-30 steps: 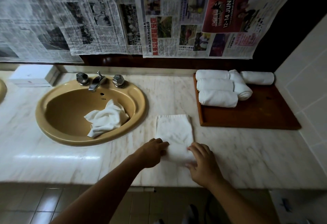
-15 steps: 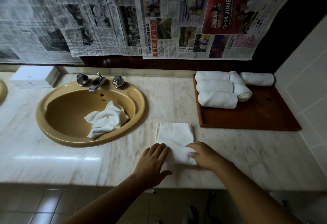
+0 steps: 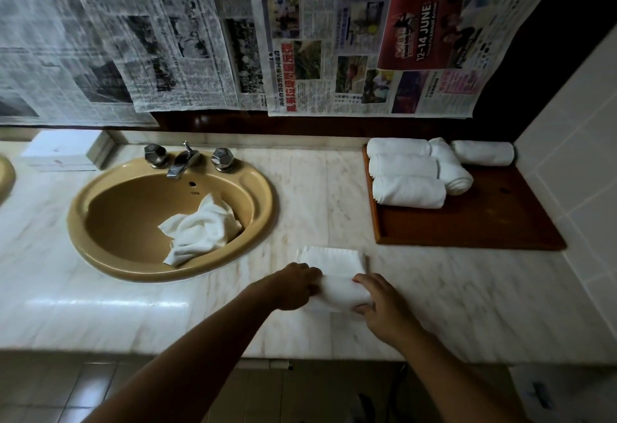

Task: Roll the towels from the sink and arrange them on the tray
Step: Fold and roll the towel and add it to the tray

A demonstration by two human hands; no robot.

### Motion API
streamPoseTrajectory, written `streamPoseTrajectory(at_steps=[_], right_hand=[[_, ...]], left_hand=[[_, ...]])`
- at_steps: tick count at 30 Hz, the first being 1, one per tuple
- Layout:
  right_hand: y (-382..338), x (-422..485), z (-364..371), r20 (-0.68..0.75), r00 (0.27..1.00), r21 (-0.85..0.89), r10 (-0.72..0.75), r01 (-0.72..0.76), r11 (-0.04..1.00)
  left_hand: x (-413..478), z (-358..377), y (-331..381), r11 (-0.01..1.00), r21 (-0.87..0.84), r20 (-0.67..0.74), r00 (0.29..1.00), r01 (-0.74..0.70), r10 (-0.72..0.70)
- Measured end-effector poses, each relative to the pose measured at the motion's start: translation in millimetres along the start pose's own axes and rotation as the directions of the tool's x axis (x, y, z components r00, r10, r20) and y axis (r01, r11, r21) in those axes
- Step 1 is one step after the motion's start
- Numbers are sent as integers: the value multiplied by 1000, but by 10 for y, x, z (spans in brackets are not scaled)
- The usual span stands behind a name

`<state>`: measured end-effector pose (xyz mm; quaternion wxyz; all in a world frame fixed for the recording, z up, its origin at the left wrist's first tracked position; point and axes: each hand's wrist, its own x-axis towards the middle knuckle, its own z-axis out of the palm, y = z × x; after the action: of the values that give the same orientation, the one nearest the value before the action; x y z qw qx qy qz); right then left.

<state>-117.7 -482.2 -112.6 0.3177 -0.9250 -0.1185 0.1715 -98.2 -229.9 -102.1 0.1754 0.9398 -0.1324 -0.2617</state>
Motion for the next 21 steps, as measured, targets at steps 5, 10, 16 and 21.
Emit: streamPoseTrajectory(at_steps=[5,10,16,21], right_hand=[[-124,186,-298,213,960,8,182,-188,982],[-78,271,-286,107,980,-44,169,-165,985],[-93,32,-50,-145,966,-374,-213,146,916],[-109,76,-22,-110,991,-376,-73,27,926]], left_hand=[[-256,198,110,968,246,-413,897,-54,155],[-421,588,82,937,347,-357,917,-47,178],[-196,468,121,939,343,-366,918,-18,151],[134,87,90,946,300,-285,934,-125,214]])
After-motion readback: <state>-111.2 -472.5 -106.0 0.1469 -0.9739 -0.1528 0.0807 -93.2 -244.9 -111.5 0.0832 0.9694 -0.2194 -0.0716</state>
